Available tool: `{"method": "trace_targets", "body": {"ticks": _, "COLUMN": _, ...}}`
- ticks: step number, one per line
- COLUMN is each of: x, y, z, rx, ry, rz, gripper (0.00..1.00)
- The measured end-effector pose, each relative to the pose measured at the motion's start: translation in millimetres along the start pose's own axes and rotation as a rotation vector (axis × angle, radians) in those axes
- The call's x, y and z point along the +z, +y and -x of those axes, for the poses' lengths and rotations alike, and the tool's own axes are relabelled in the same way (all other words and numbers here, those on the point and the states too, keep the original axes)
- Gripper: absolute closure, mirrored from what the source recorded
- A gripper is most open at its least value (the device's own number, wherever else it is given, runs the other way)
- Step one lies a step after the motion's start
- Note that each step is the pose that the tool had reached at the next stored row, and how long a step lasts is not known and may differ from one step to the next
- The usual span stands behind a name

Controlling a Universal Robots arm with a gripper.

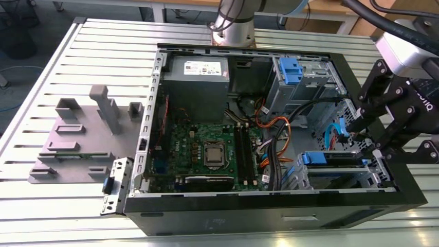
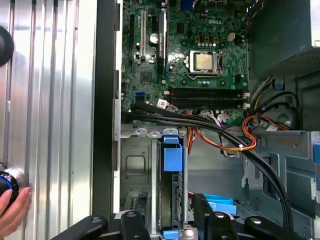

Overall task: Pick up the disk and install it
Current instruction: 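Insert the first disk wire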

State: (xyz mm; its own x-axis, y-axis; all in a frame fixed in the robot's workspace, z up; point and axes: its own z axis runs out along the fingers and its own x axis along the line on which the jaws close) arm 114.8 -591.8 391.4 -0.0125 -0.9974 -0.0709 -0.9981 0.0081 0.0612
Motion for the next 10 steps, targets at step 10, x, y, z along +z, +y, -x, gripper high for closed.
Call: {"method": "trace_targets", "body": {"ticks": 10, "x": 7.9, "y": -0.4, "z": 8.9, "rx": 0.0, "ry": -0.0007, "rz": 0.0, "gripper": 0.51}}
